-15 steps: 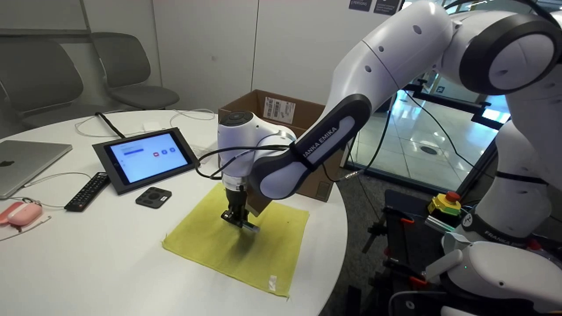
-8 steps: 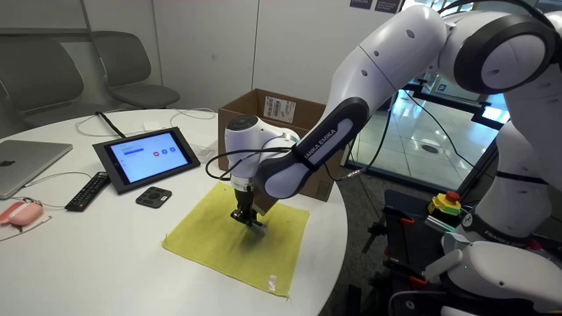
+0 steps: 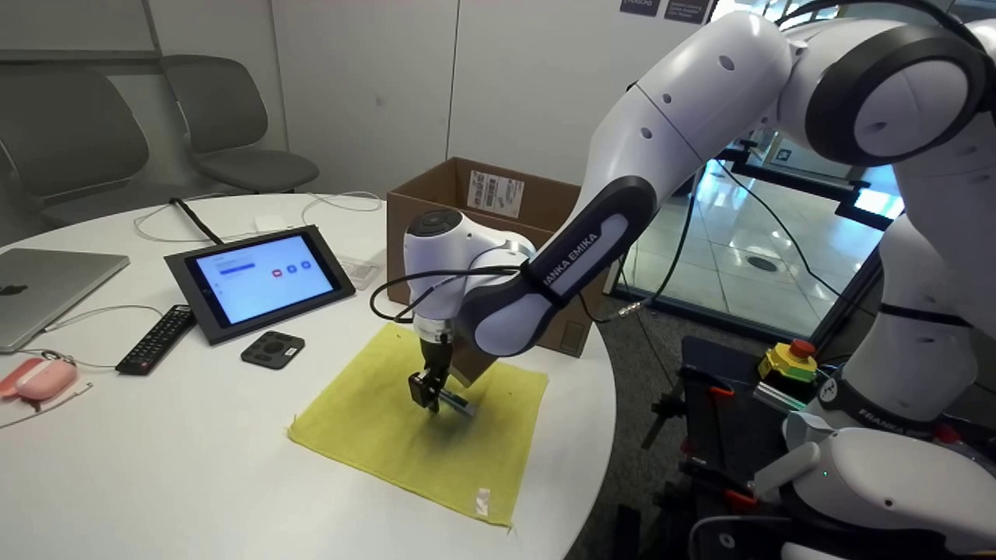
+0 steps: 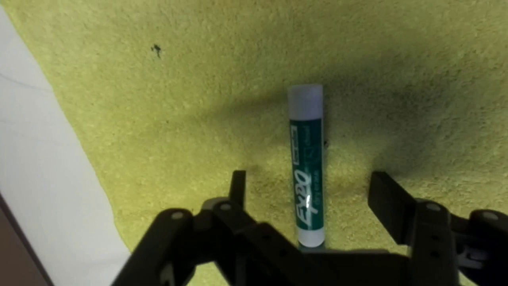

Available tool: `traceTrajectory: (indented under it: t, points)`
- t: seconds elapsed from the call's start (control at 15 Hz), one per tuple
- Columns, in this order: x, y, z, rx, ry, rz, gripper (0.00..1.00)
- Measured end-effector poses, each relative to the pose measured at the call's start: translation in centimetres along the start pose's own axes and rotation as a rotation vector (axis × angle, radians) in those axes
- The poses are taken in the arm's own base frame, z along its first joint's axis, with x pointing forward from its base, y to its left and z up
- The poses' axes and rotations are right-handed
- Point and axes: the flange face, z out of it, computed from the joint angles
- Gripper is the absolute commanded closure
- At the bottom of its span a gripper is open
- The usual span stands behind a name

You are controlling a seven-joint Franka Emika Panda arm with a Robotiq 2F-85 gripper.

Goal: Place the green marker on the yellow towel, fold the yellow towel and place it inside the brown box

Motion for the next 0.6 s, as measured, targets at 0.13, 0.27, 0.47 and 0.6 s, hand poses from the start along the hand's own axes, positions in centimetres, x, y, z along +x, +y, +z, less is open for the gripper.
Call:
traceTrajectory:
  t: [0.13, 0.27, 0.47, 0.6]
  points:
    - [-0.4, 0.3, -0.5, 0.012, -0.001, 0.035, 0.00]
    - [-1.1, 1.1, -1.3, 0.027, -0.004, 0.065, 0.00]
    - [-2.7, 3.8, -2.5, 0.050, 0.000, 0.101, 0.00]
    - [-3.8, 6.3, -2.8, 0.055, 0.004, 0.123, 0.00]
